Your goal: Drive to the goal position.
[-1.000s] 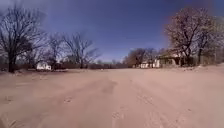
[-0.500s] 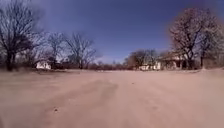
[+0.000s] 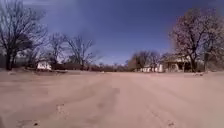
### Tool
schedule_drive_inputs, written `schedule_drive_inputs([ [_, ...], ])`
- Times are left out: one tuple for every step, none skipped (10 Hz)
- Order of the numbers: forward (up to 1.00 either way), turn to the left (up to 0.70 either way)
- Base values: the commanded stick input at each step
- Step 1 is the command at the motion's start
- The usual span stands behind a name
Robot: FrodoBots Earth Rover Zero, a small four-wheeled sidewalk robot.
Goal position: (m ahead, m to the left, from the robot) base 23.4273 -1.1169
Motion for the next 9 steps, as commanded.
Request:
schedule_drive_inputs([
  [1.0,0.0],
  [1.0,0.0],
  [1.0,0.0],
  [1.0,0.0],
  [1.0,0.0],
  [1.0,0.0],
  [1.0,0.0],
  [1.0,0.0],
  [1.0,0.0],
])
